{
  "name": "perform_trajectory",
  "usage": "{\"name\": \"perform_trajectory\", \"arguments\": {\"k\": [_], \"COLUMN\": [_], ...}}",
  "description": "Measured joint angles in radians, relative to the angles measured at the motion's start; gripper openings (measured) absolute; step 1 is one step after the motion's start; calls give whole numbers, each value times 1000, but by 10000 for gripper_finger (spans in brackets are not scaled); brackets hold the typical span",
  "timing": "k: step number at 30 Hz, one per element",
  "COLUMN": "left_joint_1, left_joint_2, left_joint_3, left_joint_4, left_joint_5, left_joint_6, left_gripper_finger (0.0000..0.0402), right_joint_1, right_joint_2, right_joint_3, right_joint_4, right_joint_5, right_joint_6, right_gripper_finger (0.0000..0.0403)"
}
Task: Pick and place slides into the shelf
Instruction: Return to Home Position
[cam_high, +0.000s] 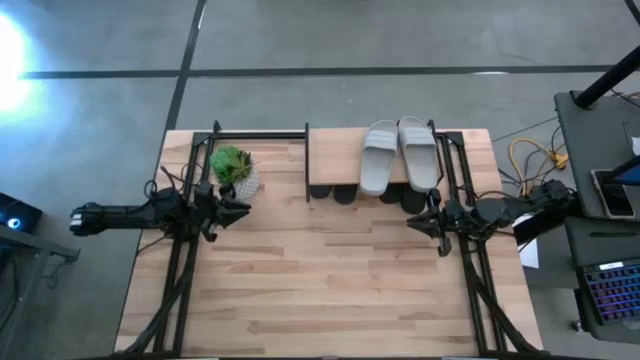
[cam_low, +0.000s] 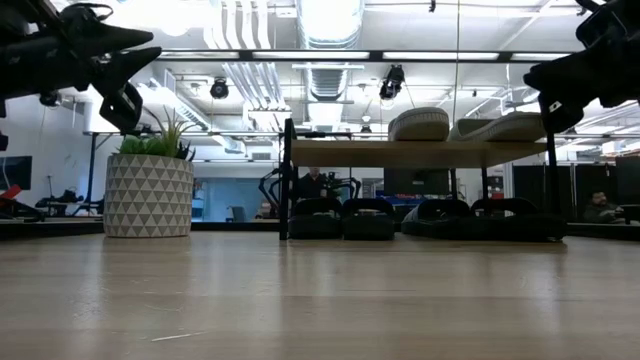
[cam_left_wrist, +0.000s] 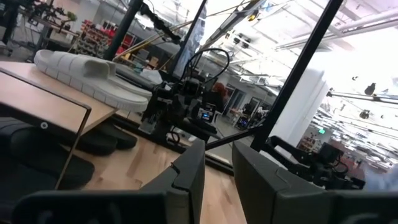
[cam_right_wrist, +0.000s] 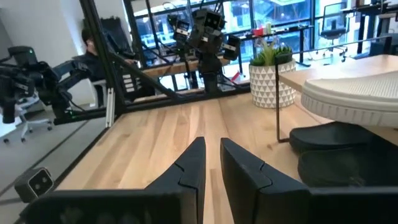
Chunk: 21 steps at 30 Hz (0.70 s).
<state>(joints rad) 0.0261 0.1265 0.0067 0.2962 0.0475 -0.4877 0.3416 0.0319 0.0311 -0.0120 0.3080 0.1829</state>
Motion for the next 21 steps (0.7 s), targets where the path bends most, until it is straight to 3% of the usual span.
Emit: {"name": "perform_trajectory", "arguments": {"k": [21], "left_joint_1": [0], "left_joint_2": [44], "left_joint_3": [-2], "left_joint_4": [1], "left_joint_5": [0], "left_joint_6": [1], "left_gripper_finger": [67], "right_joint_1": [0], "right_joint_2": [4], "right_joint_3": [0], "right_joint_4": [0], "right_joint_5": [0], "right_joint_6": [0], "right_gripper_finger": [43]}}
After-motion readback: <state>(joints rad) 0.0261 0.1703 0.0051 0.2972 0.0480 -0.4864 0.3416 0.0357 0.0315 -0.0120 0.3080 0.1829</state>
